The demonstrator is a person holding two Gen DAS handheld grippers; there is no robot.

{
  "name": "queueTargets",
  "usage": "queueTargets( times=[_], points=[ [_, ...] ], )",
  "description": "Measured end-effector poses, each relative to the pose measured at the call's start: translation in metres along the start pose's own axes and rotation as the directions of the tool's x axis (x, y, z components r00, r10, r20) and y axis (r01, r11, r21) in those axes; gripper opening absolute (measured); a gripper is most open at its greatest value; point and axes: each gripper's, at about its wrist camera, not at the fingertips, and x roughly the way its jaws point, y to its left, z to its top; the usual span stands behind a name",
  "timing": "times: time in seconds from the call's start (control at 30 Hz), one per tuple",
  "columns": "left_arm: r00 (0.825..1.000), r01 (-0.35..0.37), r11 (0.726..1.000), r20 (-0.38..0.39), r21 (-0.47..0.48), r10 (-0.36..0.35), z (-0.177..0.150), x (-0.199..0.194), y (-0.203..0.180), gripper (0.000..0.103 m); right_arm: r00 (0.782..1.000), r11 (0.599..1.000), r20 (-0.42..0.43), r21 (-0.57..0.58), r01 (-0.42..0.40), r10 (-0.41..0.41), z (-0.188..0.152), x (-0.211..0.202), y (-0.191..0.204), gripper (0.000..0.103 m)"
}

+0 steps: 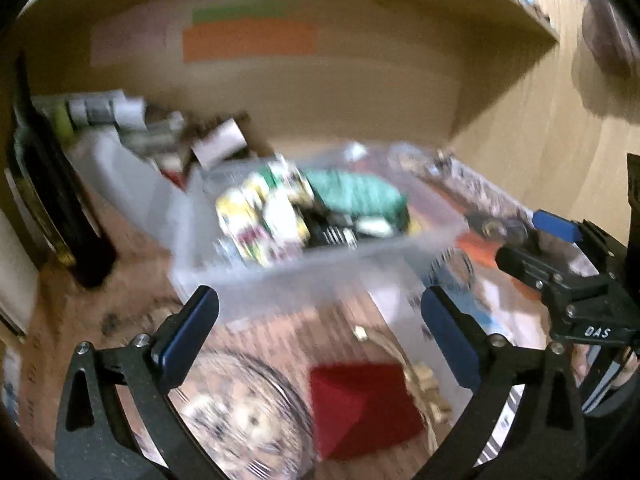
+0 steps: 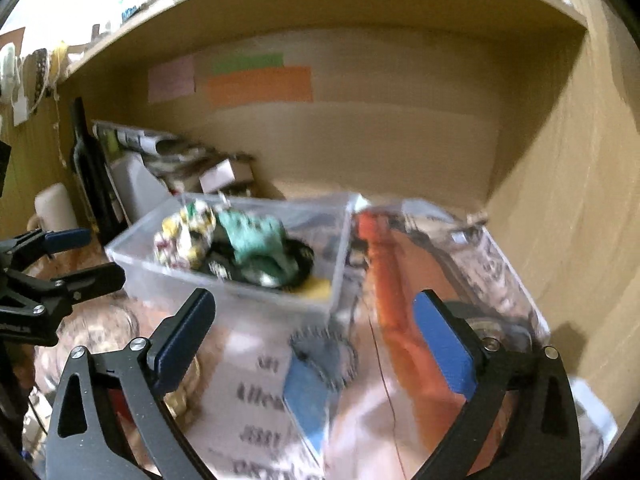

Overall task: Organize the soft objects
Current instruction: 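Grasp the red velvet pouch with the left gripper while the right grasps the beaded bracelet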

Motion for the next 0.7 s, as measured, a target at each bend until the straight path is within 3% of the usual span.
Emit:
queueTargets(
  times=[0.3,0.43,0.6,0.7],
  points=[
    [0.983,0.075,0.996,-0.166,-0.051,-0.082,-0.044,0.026,-0.019,0.102,0.994,0.999,-0.113,0.044,0.002,0.003,-0.039,0.008,-0.011,0.1],
    [0.976,0.056,0.998,-0.21,-0.029,-0.061,-0.056,0.037,-0.027,0.102,0.99,0.998,-0.142,0.059,-0.003,0.011,-0.048,0.012,-0.013,0.1],
    [0.981,0.01,0.998,-0.193,0.055,0.001,-0.064,0.042,-0.033,0.102,0.987,0.999,-0.162,0.039,-0.004,0.01,-0.05,0.016,-0.011,0.099],
    [0.983,0.008,0.999,-0.185,0.041,0.0,-0.06,0.045,-0.026,0.102,0.987,1.0,-0.161,0.008,-0.004,0.005,-0.044,0.02,-0.009,0.099]
  ],
)
